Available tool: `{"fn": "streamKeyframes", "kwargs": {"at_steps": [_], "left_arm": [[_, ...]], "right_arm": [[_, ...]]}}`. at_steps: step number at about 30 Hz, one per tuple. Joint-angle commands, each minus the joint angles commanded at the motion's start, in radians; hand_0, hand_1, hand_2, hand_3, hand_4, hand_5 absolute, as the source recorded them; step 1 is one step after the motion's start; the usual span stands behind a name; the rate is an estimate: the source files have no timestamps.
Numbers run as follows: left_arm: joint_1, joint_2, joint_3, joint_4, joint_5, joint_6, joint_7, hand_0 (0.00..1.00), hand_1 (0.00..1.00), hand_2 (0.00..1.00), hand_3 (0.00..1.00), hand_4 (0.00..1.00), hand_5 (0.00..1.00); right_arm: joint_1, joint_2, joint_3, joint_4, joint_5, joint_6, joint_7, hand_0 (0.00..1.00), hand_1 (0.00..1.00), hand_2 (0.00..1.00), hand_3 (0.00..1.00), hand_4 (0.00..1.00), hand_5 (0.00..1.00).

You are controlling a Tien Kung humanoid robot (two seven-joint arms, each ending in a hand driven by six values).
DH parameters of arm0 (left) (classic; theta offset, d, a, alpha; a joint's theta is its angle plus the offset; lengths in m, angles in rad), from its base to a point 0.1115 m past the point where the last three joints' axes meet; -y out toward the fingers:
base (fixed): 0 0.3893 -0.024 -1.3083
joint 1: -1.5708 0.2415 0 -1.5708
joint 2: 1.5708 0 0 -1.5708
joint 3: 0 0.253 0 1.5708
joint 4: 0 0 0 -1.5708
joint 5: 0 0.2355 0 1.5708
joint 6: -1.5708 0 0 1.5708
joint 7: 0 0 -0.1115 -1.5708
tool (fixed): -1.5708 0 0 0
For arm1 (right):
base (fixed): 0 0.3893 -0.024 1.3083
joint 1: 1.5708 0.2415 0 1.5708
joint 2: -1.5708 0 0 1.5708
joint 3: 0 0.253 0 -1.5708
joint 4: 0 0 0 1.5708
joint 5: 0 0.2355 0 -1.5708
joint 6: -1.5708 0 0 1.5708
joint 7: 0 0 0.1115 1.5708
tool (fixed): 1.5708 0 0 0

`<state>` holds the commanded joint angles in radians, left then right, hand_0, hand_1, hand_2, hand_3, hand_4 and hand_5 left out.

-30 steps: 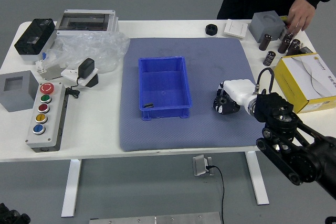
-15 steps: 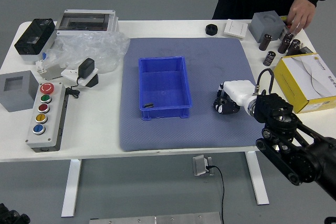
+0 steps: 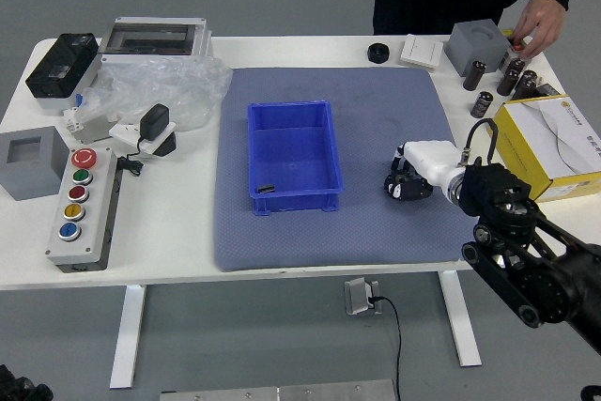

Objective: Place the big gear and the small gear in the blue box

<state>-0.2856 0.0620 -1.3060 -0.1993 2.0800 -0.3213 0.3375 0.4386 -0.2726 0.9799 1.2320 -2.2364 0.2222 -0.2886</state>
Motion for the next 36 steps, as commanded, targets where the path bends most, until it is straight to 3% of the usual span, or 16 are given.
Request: {"fn": "streamKeyframes", "kwargs": {"at_steps": [1, 2, 15, 25, 26, 31, 32, 36], "left_arm": [[0.0, 0.0, 0.0, 0.0, 0.0, 0.0, 0.0, 0.834, 0.821, 0.824, 0.838, 0.692, 0.58], [0.0, 0.0, 0.0, 0.0, -0.001, 0.0, 0.0, 0.834, 0.821, 0.823, 0.837, 0.692, 0.58], [0.0, 0.0, 0.003, 0.0, -0.007, 0.001, 0.001, 0.834, 0.82, 0.822, 0.837, 0.692, 0.577], [-0.002, -0.003, 0.007, 0.0, -0.013, 0.0, 0.001, 0.834, 0.82, 0.822, 0.837, 0.692, 0.576], [-0.002, -0.003, 0.008, 0.0, -0.013, 0.0, 0.001, 0.834, 0.82, 0.822, 0.837, 0.691, 0.575], [-0.002, -0.003, 0.009, 0.0, -0.014, 0.0, 0.001, 0.834, 0.82, 0.822, 0.837, 0.691, 0.575], [-0.002, -0.004, 0.009, 0.0, -0.014, 0.0, 0.001, 0.834, 0.819, 0.822, 0.836, 0.69, 0.574], [-0.002, -0.004, 0.009, 0.0, -0.015, 0.001, 0.001, 0.834, 0.819, 0.822, 0.836, 0.69, 0.574]], "right_arm": [[0.0, -0.001, 0.001, 0.004, 0.002, 0.002, -0.002, 0.72, 0.698, 0.775, 0.853, 0.683, 0.401], [-0.001, -0.002, 0.003, 0.008, 0.004, 0.004, -0.004, 0.745, 0.722, 0.801, 0.878, 0.737, 0.464], [-0.007, -0.002, -0.01, 0.037, 0.007, 0.039, -0.024, 0.752, 0.729, 0.814, 0.886, 0.724, 0.448], [-0.008, 0.006, -0.021, 0.01, -0.01, 0.041, -0.027, 0.746, 0.719, 0.808, 0.871, 0.704, 0.431], [-0.008, 0.006, -0.022, 0.006, -0.015, 0.038, -0.027, 0.708, 0.667, 0.737, 0.759, 0.696, 0.449], [-0.009, 0.008, -0.031, -0.008, -0.033, 0.023, -0.027, 0.708, 0.667, 0.737, 0.759, 0.696, 0.449], [-0.009, 0.008, -0.033, -0.01, -0.033, 0.02, -0.027, 0.6, 0.564, 0.609, 0.645, 0.575, 0.381], [-0.009, 0.009, -0.038, -0.017, -0.033, 0.01, -0.026, 0.6, 0.564, 0.609, 0.645, 0.575, 0.381]]}}
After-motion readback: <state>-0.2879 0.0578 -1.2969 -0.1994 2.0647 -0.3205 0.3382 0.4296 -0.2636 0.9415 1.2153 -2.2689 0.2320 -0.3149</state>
